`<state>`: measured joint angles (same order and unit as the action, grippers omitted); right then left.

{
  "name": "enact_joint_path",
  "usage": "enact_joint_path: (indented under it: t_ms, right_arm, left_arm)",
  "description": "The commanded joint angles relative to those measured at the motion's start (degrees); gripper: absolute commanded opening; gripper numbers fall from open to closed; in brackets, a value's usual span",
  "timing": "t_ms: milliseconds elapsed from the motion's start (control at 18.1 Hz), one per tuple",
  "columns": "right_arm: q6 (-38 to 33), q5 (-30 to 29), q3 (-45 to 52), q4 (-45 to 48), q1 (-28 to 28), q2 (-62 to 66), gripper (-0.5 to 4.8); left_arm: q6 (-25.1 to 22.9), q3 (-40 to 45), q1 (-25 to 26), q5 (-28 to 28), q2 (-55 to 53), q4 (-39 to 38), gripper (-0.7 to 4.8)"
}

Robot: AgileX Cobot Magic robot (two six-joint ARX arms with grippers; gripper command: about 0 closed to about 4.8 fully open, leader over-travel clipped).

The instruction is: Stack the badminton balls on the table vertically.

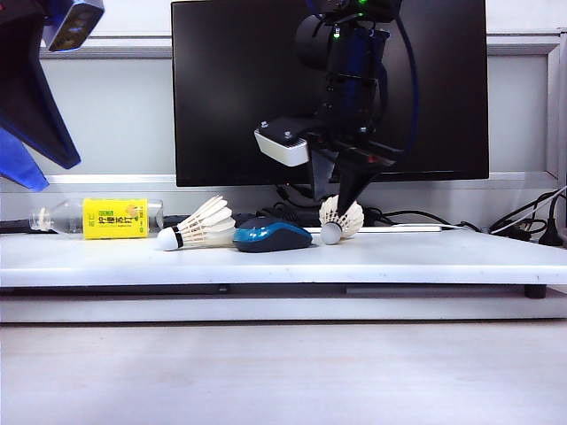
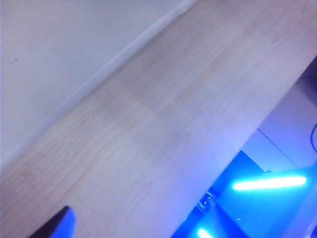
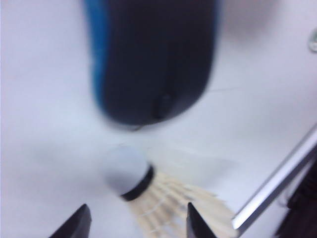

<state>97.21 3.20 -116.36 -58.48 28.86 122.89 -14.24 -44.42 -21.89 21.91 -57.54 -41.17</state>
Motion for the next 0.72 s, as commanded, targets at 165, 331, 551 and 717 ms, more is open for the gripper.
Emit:
enact_joint_path:
  t_ms: [165,331,551,717]
  right_arm:
    - [4.3,1.1,-0.2,-3.9,-0.1,-0.3,2.52]
    - [9.9,-0.2,-0.2,-3.6,-0.2,-0.3,2.52]
    - [15.3,-0.4,-0.2,-2.5,-0.2,0.9,2.52]
    - [15.5,-0.4,-0.2,-2.5,-0.3,1.9,2.52]
  left_arm:
    - [-0.3,0.0,0.0,0.4,0.1,0.4,3.64]
    - [-0.3,0.1,0.0,0.4,0.1,0.4,3.64]
    - [-0.3,0.1,0.0,0.4,0.1,0.1,3.64]
    - [-0.3,0.1,0.0,0.4,0.1,0.1,3.64]
